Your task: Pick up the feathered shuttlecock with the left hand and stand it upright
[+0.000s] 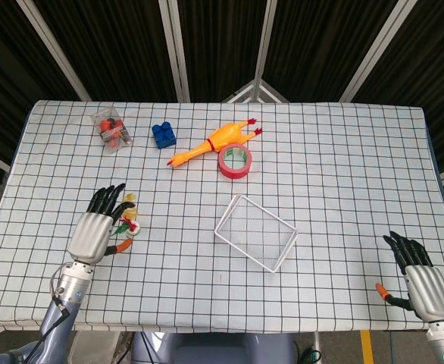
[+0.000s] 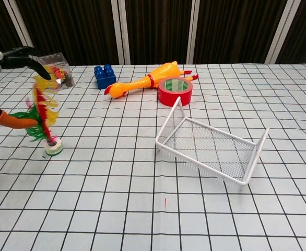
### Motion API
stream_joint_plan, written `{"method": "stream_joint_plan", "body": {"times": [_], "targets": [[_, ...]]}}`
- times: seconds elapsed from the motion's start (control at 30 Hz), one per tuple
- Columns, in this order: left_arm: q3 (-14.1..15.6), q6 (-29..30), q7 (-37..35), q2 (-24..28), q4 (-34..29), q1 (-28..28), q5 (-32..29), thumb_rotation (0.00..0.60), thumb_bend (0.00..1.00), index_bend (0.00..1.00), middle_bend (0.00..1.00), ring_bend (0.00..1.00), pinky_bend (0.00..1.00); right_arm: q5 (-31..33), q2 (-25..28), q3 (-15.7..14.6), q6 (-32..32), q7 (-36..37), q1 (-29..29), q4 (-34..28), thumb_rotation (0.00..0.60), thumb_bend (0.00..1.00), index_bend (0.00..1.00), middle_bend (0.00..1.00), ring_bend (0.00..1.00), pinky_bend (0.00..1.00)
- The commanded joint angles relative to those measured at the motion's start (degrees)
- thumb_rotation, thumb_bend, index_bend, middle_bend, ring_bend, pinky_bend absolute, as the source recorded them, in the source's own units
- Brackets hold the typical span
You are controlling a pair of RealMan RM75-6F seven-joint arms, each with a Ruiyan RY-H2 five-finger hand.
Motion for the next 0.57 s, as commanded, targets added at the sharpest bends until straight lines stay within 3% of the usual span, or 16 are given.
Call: {"method": "stream_joint_plan", "body": {"times": [0.03, 0.17, 0.33, 0.57], "targets": [[1.3, 2.3, -3.5, 3.2, -2.1, 2.1, 2.1, 0.6, 0.22, 0.18, 0.0, 0.0, 0.0, -0.1, 0.0, 0.0, 0.1, 0.0, 0.0, 0.0, 0.6, 0.34, 0.0, 0.0, 0.0, 0.0], [3.6, 6.1, -9.0, 8.6, -3.5, 5.8, 5.2, 0.6, 0.21, 0.1, 0.0, 0.0, 0.0, -0.3, -0.1, -0.1, 0.2, -0.3, -0.1, 0.1, 0.6, 0.34, 0.0, 0.0, 0.0, 0.0], [8.4, 11.9, -10.9, 14.6, 0.2, 11.3, 10.0, 0.6, 0.15, 0.01, 0.0, 0.0, 0.0, -0.3, -0.1, 0.0, 0.2, -0.6, 0.0, 0.2, 0.6, 0.34, 0.0, 0.0, 0.0, 0.0], [13.5, 16.0, -14.3, 18.8, 5.2, 18.4, 10.7, 0.6, 0.1, 0.0, 0.0, 0.0, 0.0, -0.2, -0.2, 0.0, 0.4, -1.2, -0.1, 0.1, 0.6, 0.34, 0.0, 0.0, 0.0, 0.0]]}}
